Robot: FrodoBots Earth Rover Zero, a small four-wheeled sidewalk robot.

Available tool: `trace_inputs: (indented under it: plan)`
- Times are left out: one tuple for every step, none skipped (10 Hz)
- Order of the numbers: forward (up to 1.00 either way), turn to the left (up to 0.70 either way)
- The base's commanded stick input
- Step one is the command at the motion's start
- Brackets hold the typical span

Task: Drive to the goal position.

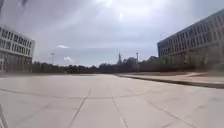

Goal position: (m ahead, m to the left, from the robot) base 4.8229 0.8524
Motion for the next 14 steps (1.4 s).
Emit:
trace_inputs:
  plan:
    - [0.7,0.0]
    - [0.7,0.0]
    - [0.7,0.0]
    - [0.7,0.0]
    - [0.7,0.0]
    - [0.7,0.0]
    - [0.7,0.0]
    - [0.7,0.0]
    - [0.7,0.0]
    - [0.7,0.0]
    - [0.7,0.0]
    - [0.7,0.0]
    - [0.7,0.0]
    - [0.7,0.0]
